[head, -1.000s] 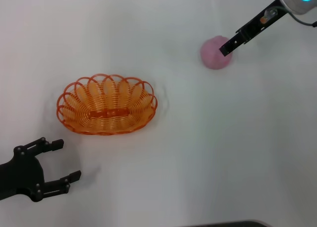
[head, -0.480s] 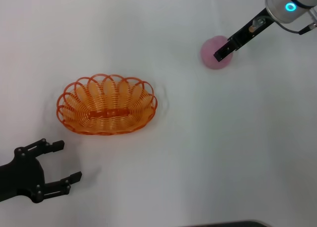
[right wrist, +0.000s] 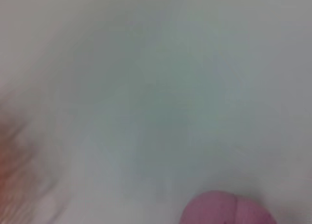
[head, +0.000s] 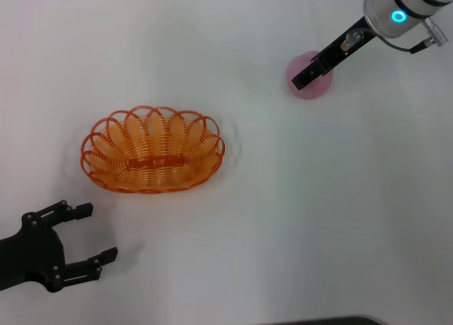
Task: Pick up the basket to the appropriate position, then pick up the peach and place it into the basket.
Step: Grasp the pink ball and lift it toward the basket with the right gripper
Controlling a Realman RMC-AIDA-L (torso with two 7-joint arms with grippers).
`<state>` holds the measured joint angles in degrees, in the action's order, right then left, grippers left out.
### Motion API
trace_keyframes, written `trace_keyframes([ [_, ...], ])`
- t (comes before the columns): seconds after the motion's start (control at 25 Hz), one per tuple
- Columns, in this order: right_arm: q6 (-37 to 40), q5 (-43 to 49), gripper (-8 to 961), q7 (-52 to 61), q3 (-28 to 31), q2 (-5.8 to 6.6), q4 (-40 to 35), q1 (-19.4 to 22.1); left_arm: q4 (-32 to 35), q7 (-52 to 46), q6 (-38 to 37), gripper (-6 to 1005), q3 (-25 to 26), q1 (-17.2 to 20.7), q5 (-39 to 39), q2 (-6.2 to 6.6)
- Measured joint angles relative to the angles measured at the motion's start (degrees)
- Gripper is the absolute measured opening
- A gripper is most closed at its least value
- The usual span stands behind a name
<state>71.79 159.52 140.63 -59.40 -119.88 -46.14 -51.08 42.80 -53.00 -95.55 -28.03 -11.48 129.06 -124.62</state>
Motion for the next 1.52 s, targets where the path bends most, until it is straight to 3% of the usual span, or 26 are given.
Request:
trace_keyframes([
  [0.6, -0.05, 1.63, 938, 3.87, -1.70, 0.09, 1.19, -0.06, 0.00, 0.00, 0.02, 841, 0.00, 0.05, 0.05, 0.00],
  [1.24, 1.48, 1.36, 293, 4.36, -2.77, -0.09, -0.77, 0.03, 0.01, -0.68, -0.11, 841, 0.00, -0.17, 0.14, 0.00],
  [1.52, 6.61, -2.59, 228, 3.92, -2.27, -0.08, -5.20, 0.68, 0.00, -0.78, -0.12, 842, 0.00, -0.22, 0.14, 0.00],
])
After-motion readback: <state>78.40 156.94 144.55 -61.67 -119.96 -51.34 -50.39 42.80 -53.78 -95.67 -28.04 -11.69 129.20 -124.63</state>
